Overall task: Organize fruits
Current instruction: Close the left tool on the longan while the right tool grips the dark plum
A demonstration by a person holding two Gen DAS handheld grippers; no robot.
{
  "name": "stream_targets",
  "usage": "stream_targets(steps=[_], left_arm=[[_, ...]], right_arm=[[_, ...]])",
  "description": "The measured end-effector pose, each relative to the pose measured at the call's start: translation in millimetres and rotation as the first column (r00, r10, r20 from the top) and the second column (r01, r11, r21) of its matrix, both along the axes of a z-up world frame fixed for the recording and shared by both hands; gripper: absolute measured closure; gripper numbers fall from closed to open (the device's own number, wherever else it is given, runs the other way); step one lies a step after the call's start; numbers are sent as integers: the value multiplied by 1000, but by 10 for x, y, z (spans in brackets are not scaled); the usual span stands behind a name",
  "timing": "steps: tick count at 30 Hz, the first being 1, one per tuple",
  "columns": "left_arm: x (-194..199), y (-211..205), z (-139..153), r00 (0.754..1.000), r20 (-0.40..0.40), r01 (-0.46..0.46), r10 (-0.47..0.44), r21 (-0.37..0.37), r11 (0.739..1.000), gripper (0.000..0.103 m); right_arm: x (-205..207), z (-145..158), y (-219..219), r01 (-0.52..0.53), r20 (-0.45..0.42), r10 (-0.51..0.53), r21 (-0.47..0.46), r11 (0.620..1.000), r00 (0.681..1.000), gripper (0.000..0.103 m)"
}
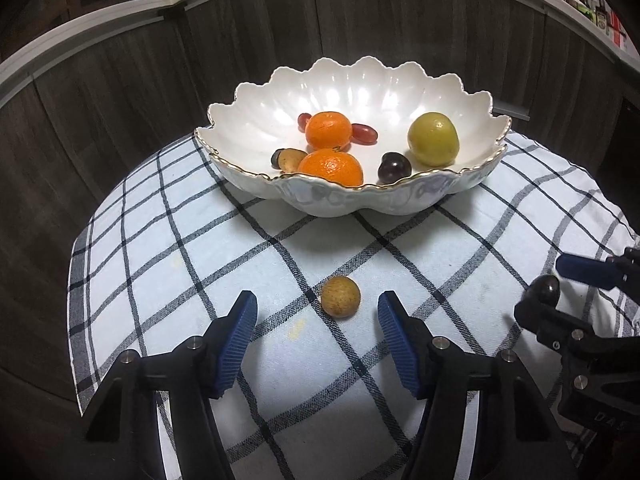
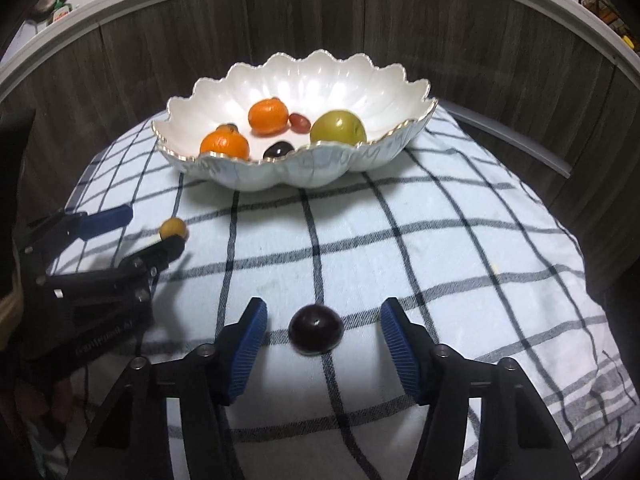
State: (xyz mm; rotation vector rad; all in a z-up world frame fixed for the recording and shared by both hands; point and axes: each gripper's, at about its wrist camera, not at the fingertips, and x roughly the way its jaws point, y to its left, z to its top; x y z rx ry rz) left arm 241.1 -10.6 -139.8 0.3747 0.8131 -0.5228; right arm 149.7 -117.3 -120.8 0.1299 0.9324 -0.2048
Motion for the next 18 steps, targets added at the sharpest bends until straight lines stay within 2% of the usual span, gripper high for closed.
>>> stream_targets(steps=[6, 11, 14, 18], left_arm=[[47, -53, -56, 1000, -20, 17, -17, 1, 1000, 45], [74, -74, -92, 999, -40, 27, -28, -7, 1000, 57], [80, -81, -97, 998, -53, 33, -34, -20, 999, 67], [77, -103, -102, 997, -60, 37, -39, -29, 999, 76]], right_arm=[[13, -72, -8, 0, -17, 1, 16, 1000, 1000, 47], [27, -90, -3, -2, -13, 2, 19, 1000, 1000, 47], [33, -89, -16, 0, -8, 0, 16, 1000, 1000, 57], [42, -84, -6, -13, -6, 13, 19, 1000, 1000, 73]])
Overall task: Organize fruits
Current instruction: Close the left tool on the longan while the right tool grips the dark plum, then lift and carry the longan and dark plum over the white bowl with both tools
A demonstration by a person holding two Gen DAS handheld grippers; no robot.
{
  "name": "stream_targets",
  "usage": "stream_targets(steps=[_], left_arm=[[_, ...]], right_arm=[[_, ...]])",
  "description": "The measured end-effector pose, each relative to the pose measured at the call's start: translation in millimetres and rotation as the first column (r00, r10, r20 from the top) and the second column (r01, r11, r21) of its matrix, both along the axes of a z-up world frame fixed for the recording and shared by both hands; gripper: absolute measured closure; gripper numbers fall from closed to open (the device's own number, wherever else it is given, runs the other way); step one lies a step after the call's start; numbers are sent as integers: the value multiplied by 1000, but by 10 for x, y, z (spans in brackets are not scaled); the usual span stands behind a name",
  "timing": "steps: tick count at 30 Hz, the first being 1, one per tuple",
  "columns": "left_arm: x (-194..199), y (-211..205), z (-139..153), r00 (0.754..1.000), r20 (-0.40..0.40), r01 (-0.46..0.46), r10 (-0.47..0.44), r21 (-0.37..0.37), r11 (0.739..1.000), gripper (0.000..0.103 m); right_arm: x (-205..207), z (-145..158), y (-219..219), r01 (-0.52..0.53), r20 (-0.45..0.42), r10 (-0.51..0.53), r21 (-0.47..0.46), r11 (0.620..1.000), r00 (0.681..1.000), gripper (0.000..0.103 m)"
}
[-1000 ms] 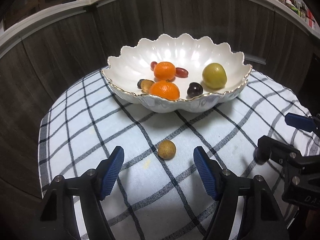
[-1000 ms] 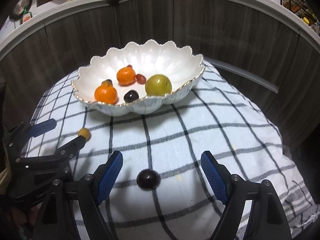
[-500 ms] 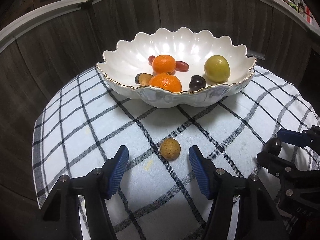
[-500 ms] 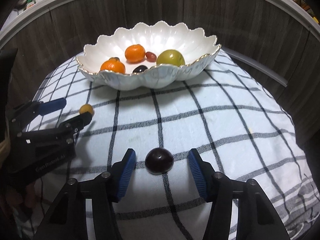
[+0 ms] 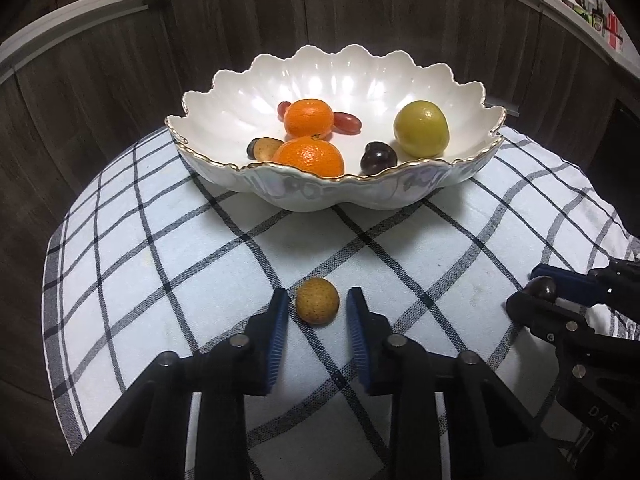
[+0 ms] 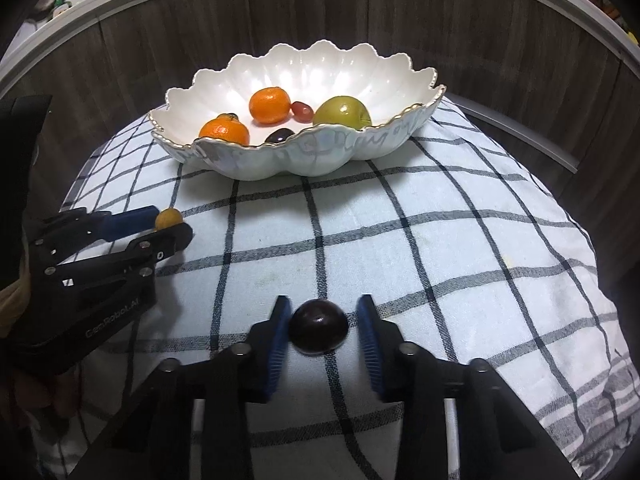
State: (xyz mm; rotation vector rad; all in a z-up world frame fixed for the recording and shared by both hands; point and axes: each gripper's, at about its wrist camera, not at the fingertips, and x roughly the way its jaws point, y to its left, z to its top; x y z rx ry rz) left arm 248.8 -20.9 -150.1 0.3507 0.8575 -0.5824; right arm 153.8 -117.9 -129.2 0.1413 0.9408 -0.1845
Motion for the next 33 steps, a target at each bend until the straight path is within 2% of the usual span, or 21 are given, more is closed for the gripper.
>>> stream_targets(steps=[2, 22, 33], left_arm=[[-7, -4, 3, 1000, 0, -4, 4, -2, 1000, 80], [-120, 89, 124, 997, 0, -78, 78, -5, 997, 80], [-160, 169, 283, 981, -3, -194, 194, -11, 981, 80]], right_arm=[[-2, 3, 2, -6, 0, 6, 5, 1000, 1000, 73], [11, 91, -45, -20, 13, 20, 22, 1000, 1000, 74], [34, 249, -161, -13, 39, 12, 29, 1000, 999, 74]])
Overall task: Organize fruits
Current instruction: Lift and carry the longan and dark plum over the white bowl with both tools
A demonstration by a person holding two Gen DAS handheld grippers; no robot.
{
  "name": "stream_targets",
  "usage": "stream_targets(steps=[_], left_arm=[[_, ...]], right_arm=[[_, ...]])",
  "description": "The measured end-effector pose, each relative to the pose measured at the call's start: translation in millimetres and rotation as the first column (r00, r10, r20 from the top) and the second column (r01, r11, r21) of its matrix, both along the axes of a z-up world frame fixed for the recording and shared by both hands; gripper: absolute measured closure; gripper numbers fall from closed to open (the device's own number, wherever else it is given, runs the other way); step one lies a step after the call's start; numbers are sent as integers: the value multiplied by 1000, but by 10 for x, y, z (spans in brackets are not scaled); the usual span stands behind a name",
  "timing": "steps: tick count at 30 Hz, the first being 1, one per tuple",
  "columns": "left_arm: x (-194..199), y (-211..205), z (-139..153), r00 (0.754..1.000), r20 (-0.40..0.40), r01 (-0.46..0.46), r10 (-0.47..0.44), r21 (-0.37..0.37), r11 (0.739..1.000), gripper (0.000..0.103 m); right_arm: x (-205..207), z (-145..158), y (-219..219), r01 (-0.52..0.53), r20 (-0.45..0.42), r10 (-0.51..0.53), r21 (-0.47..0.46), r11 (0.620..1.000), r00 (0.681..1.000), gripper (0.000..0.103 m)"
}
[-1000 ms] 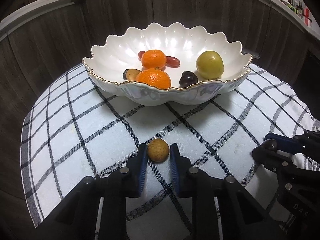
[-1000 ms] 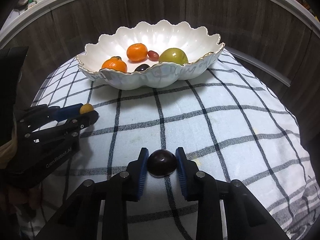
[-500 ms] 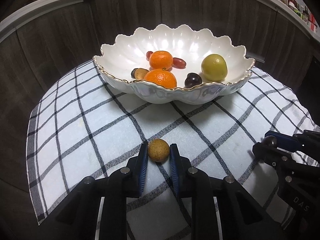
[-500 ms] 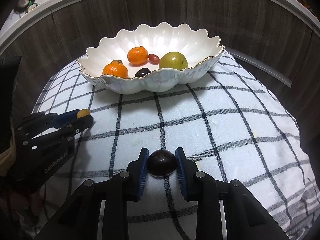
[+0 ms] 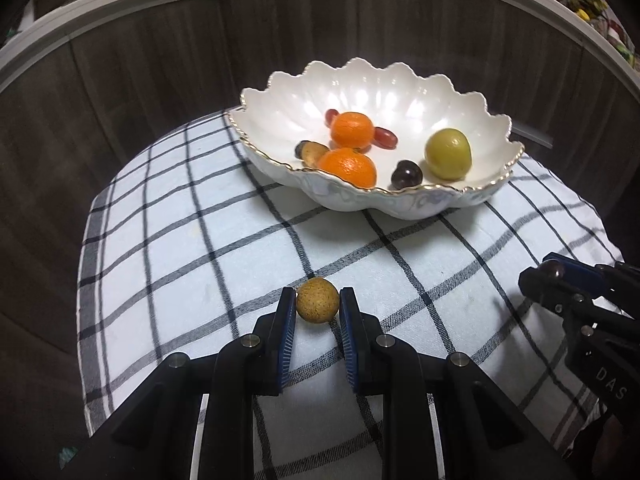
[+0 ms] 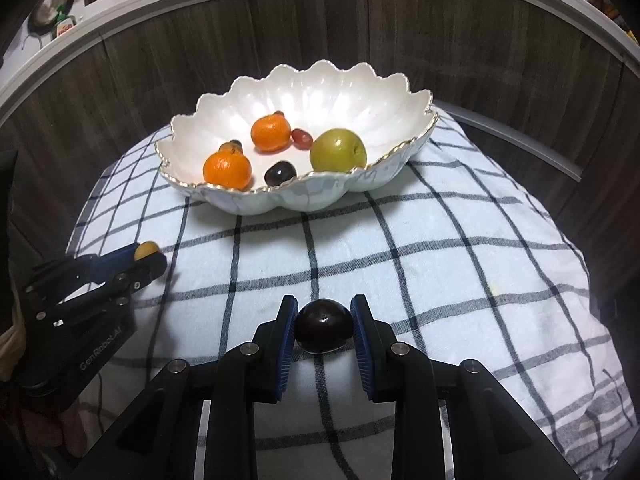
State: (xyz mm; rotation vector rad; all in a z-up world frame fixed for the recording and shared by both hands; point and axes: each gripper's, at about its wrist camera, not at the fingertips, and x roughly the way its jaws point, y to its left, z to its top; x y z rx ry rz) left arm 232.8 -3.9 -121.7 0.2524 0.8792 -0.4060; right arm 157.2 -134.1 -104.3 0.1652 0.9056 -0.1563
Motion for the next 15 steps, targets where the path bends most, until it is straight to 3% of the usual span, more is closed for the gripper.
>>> stream_targets(steps=[15], left_arm=[[-114, -27, 300, 994, -8, -107, 106, -39, 994, 80]], right_arm=[[52, 308, -118, -19, 76, 18, 2, 1000, 997, 74]])
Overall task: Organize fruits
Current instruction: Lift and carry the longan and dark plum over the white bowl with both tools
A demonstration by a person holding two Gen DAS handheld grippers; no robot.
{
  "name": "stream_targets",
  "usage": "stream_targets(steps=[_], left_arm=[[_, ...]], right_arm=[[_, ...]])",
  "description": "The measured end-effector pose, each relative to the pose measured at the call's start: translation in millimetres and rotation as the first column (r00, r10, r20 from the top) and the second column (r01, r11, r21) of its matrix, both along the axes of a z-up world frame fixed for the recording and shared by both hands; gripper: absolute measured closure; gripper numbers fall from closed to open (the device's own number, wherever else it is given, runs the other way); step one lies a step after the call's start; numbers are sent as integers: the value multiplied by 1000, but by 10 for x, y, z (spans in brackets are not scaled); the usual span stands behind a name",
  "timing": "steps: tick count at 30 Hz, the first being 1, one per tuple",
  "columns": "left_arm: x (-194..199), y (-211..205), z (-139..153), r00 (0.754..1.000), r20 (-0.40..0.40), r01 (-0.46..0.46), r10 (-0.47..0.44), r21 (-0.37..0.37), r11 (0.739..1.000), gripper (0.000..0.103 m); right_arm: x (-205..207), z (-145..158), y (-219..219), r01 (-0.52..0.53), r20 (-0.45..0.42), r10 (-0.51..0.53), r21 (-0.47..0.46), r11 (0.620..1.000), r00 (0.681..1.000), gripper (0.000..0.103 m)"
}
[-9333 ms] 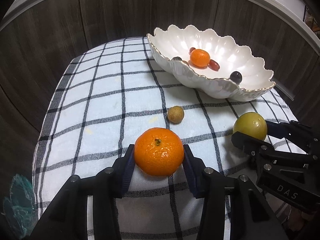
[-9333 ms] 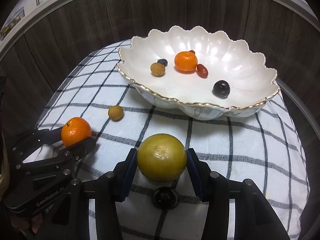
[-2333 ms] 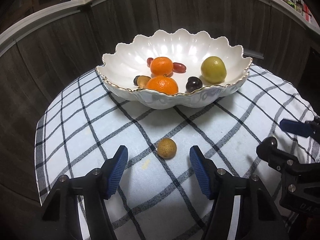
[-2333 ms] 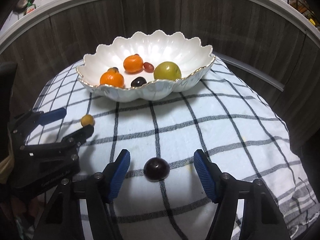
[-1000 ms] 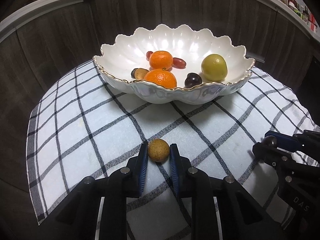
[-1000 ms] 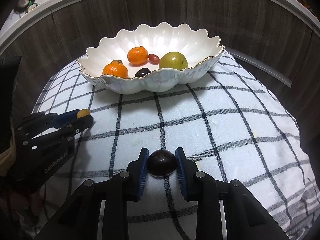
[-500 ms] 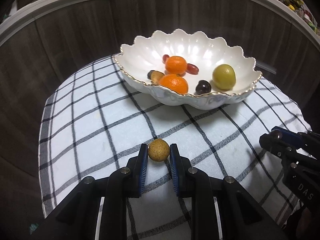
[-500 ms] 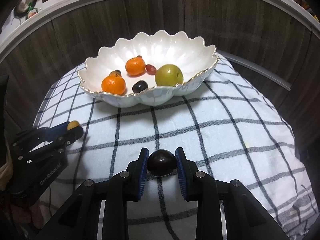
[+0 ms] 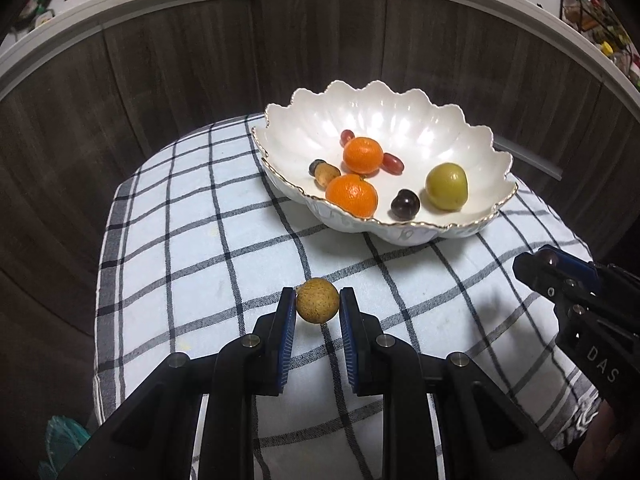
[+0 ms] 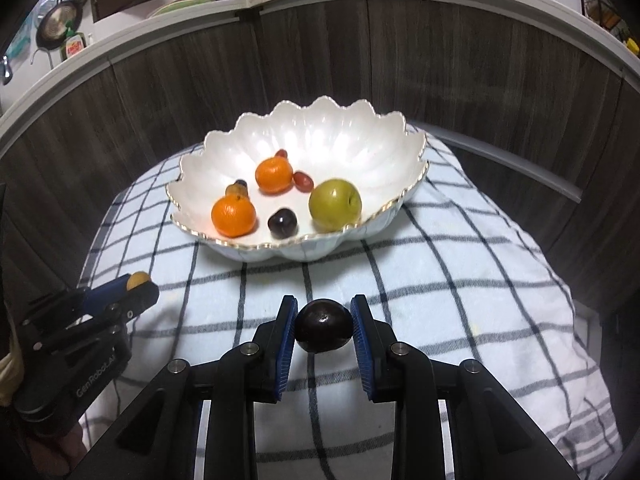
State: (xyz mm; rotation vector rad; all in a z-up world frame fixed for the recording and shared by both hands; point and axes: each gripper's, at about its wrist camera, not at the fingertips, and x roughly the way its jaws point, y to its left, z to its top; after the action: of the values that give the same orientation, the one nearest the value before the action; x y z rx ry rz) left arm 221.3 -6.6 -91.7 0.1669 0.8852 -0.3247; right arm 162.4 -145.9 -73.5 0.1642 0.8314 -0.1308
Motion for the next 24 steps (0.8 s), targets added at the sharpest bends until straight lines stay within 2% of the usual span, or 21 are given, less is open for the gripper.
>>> stream_targets(steps=[24], left_arm=[[208, -159, 370, 987, 0, -160, 160, -27, 987, 80]], right_arm=[[363, 472, -305, -41, 80, 42, -21, 999, 996, 74]])
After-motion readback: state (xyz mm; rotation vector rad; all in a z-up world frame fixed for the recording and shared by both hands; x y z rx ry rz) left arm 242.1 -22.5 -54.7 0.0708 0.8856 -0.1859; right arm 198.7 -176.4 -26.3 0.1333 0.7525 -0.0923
